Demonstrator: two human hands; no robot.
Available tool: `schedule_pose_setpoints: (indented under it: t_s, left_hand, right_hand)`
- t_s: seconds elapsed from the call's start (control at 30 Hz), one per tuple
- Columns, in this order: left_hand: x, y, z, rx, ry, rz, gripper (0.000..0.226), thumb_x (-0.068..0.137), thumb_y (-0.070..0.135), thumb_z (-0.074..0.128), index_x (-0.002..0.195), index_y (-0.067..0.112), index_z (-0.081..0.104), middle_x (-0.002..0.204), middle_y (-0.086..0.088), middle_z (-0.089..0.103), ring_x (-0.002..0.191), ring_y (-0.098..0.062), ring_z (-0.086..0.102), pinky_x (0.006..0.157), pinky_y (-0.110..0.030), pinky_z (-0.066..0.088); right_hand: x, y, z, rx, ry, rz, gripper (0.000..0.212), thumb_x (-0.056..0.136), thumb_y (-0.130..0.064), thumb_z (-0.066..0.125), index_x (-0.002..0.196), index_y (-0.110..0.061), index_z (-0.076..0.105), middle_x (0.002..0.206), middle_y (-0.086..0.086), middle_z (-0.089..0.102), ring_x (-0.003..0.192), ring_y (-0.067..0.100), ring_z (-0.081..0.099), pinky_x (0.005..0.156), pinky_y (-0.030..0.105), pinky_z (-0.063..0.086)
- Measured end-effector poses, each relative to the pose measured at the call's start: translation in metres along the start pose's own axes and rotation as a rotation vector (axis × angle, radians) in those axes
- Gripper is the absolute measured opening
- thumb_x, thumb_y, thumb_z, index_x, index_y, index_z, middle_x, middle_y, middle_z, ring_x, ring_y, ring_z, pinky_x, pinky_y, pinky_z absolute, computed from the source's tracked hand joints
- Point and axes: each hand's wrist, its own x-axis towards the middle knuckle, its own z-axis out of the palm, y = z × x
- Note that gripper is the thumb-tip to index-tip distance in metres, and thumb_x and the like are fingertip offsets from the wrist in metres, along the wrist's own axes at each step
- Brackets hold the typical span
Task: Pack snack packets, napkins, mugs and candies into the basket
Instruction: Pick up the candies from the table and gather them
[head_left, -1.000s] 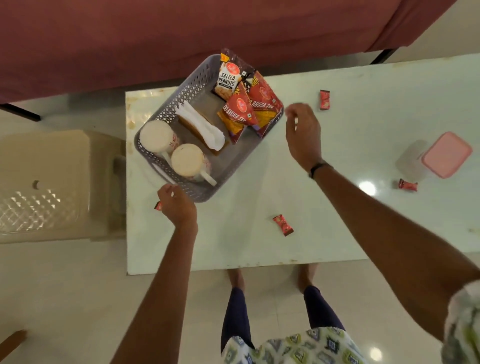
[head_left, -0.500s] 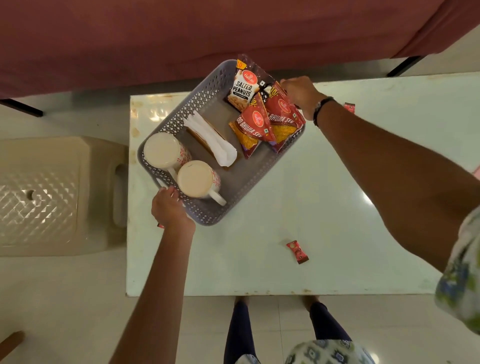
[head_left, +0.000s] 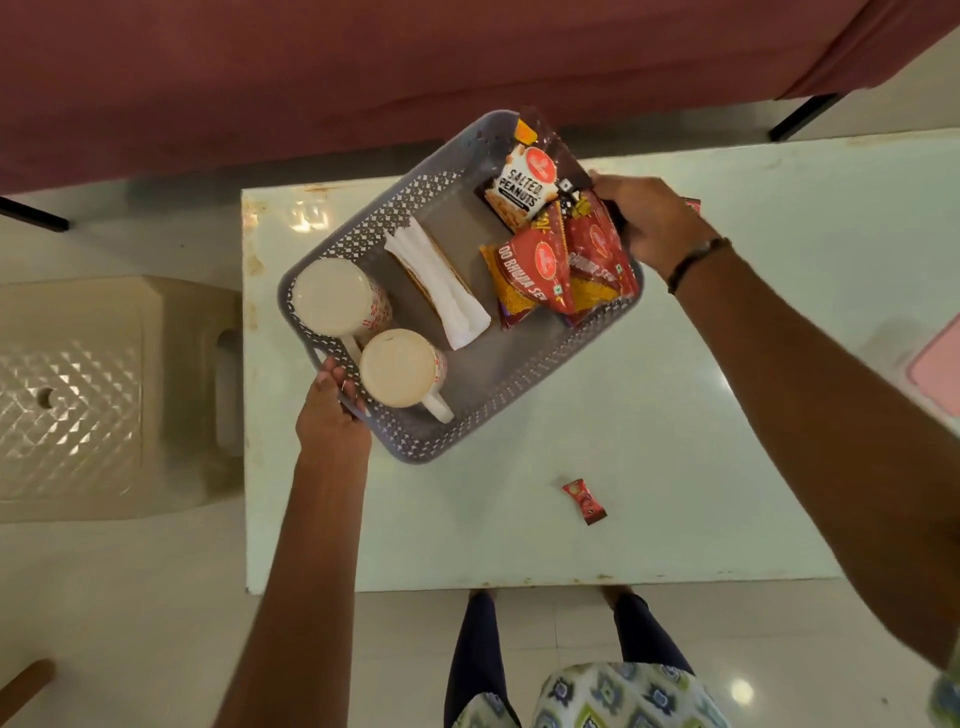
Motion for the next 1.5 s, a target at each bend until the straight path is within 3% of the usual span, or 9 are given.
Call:
schedule_pose_setpoints:
  t_s: [0.13, 0.37, 0.53, 0.63, 0.8, 1.0, 1.27, 1.37, 1.5]
  left_hand:
    - [-0.019, 0.004, 0.027, -0.186, -0.048, -0.029, 0.024, 0.099, 0.011, 0.04, 0.083, 0.016, 0.058, 0.048, 0.013, 0.065, 0.047, 0.0, 0.06, 0.053, -0.013, 0.051]
    - [-0.053, -0.024, 0.079, -0.05, -0.169, -0.083, 0.018, 0.095, 0.008, 0.047, 0.083, 0.009, 0.06, 0.045, 0.009, 0.063, 0.04, 0.0, 0.056, 0.043, -0.012, 0.046]
    - [-0.066, -0.051, 0.107, 0.106, -0.149, -0.097, 0.015, 0.095, 0.012, 0.049, 0.1, 0.009, 0.064, 0.047, 0.013, 0.061, 0.058, -0.005, 0.047, 0.045, -0.012, 0.045]
    - [-0.069, -0.063, 0.114, 0.113, -0.148, -0.105, 0.017, 0.095, 0.011, 0.049, 0.09, 0.011, 0.065, 0.042, 0.013, 0.061, 0.059, -0.006, 0.047, 0.043, -0.012, 0.045]
    - [-0.065, -0.068, 0.114, 0.136, -0.155, -0.06, 0.037, 0.098, 0.012, 0.044, 0.131, -0.002, 0.048, 0.043, 0.014, 0.061, 0.04, 0.002, 0.054, 0.047, -0.011, 0.046]
    - [-0.065, -0.069, 0.113, 0.118, -0.078, -0.07, 0.023, 0.098, 0.013, 0.044, 0.08, 0.015, 0.058, 0.039, 0.014, 0.06, 0.044, 0.0, 0.056, 0.042, -0.01, 0.044]
    - [-0.053, -0.069, 0.103, 0.222, -0.135, -0.063, 0.035, 0.099, 0.018, 0.041, 0.131, 0.008, 0.051, 0.044, 0.018, 0.062, 0.045, 0.003, 0.059, 0.056, -0.014, 0.045]
    - [-0.052, -0.068, 0.102, 0.213, -0.16, -0.078, 0.03, 0.099, 0.018, 0.042, 0.126, 0.011, 0.055, 0.045, 0.019, 0.062, 0.066, -0.001, 0.053, 0.069, -0.017, 0.042]
    - [-0.047, -0.062, 0.096, 0.185, -0.182, -0.071, 0.017, 0.098, 0.017, 0.046, 0.094, 0.015, 0.062, 0.049, 0.017, 0.065, 0.064, 0.0, 0.055, 0.071, -0.018, 0.044]
  right_hand:
    - [-0.041, 0.038, -0.063, 0.135, 0.081, -0.025, 0.021, 0.091, -0.027, 0.057, 0.089, -0.01, 0.07, 0.088, 0.008, 0.072, 0.078, 0.018, 0.069, 0.082, 0.035, 0.056]
    - [-0.114, 0.101, -0.154, 0.315, 0.286, 0.053, 0.034, 0.082, -0.032, 0.067, 0.103, -0.005, 0.069, 0.098, 0.011, 0.071, 0.087, 0.022, 0.069, 0.09, 0.041, 0.055]
    - [-0.133, 0.122, -0.188, 0.405, 0.377, 0.091, 0.018, 0.092, -0.019, 0.054, 0.089, -0.011, 0.07, 0.081, 0.004, 0.073, 0.072, 0.017, 0.07, 0.066, 0.031, 0.056]
    - [-0.133, 0.126, -0.196, 0.386, 0.37, 0.086, 0.02, 0.092, -0.019, 0.054, 0.086, -0.011, 0.071, 0.085, 0.007, 0.073, 0.076, 0.02, 0.07, 0.074, 0.035, 0.057]
    - [-0.124, 0.13, -0.198, 0.388, 0.317, 0.073, 0.023, 0.093, -0.025, 0.055, 0.093, -0.009, 0.071, 0.091, 0.01, 0.073, 0.081, 0.024, 0.071, 0.08, 0.039, 0.057]
    - [-0.119, 0.128, -0.197, 0.36, 0.284, 0.077, 0.037, 0.091, -0.031, 0.055, 0.112, -0.002, 0.066, 0.114, 0.021, 0.067, 0.105, 0.036, 0.065, 0.095, 0.05, 0.051]
    - [-0.122, 0.126, -0.195, 0.352, 0.285, 0.072, 0.036, 0.095, -0.029, 0.051, 0.114, -0.001, 0.065, 0.111, 0.02, 0.068, 0.097, 0.033, 0.068, 0.082, 0.04, 0.058]
    - [-0.122, 0.126, -0.195, 0.327, 0.285, 0.072, 0.031, 0.094, -0.031, 0.053, 0.102, -0.006, 0.069, 0.102, 0.016, 0.07, 0.09, 0.029, 0.068, 0.084, 0.04, 0.056]
    - [-0.121, 0.127, -0.191, 0.322, 0.274, 0.071, 0.029, 0.094, -0.033, 0.053, 0.098, -0.011, 0.071, 0.104, 0.014, 0.072, 0.097, 0.032, 0.068, 0.088, 0.043, 0.056]
